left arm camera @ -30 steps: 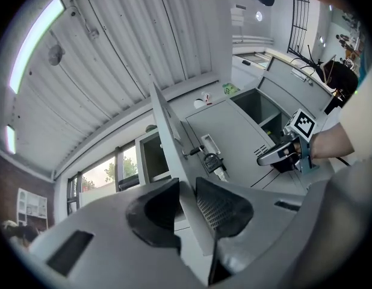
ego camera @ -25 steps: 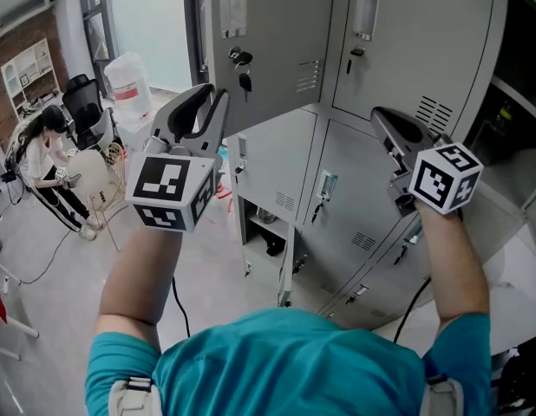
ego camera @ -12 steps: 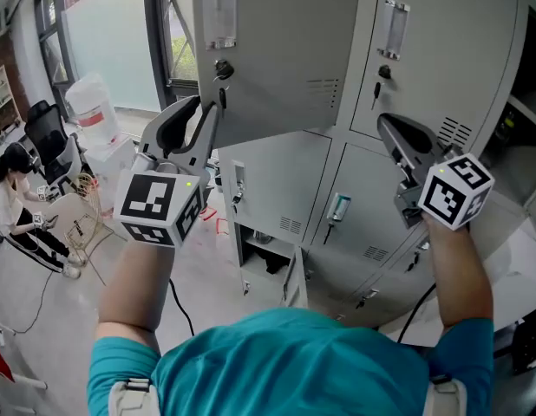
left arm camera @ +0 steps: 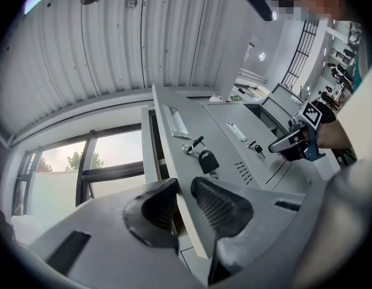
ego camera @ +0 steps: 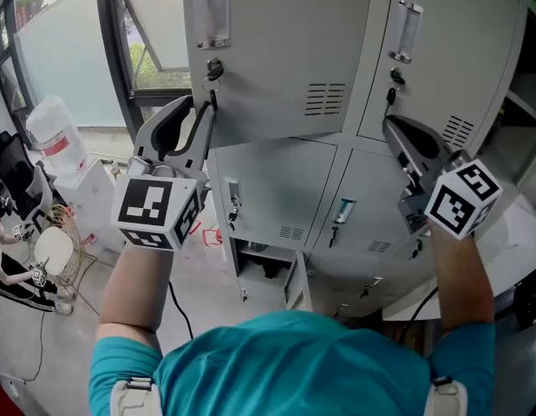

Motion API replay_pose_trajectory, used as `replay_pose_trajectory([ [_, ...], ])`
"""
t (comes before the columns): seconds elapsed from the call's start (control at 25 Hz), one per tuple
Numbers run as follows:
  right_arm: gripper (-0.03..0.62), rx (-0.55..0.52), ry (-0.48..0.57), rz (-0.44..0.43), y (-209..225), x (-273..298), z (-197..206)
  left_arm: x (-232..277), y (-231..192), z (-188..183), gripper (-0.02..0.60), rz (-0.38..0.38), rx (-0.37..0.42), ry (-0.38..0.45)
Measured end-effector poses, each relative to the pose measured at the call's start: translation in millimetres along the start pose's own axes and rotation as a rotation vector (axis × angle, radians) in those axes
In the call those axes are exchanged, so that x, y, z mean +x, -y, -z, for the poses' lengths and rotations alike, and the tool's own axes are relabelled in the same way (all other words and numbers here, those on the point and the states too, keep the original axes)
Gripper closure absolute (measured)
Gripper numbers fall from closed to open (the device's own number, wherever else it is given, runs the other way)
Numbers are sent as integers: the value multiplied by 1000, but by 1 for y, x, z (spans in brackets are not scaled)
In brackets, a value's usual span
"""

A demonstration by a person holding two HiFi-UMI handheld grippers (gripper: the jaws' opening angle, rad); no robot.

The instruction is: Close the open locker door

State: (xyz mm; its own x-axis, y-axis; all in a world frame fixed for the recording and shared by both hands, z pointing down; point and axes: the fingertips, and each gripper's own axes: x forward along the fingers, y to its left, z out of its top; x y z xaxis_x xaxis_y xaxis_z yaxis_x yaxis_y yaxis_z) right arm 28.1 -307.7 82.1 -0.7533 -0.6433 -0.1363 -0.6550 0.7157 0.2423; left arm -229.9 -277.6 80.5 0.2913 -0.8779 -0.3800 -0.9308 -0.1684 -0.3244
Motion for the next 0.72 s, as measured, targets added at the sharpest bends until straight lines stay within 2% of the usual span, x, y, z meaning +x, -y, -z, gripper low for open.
replay_pose_trajectory([
  [0.48, 595, -38, -88, 151, 3, -11, 8, 34, -21, 24, 497, 65, -41, 63],
  [0.72, 595, -36, -113, 200, 4, -12, 18, 52, -27, 36, 497, 72, -11, 73],
])
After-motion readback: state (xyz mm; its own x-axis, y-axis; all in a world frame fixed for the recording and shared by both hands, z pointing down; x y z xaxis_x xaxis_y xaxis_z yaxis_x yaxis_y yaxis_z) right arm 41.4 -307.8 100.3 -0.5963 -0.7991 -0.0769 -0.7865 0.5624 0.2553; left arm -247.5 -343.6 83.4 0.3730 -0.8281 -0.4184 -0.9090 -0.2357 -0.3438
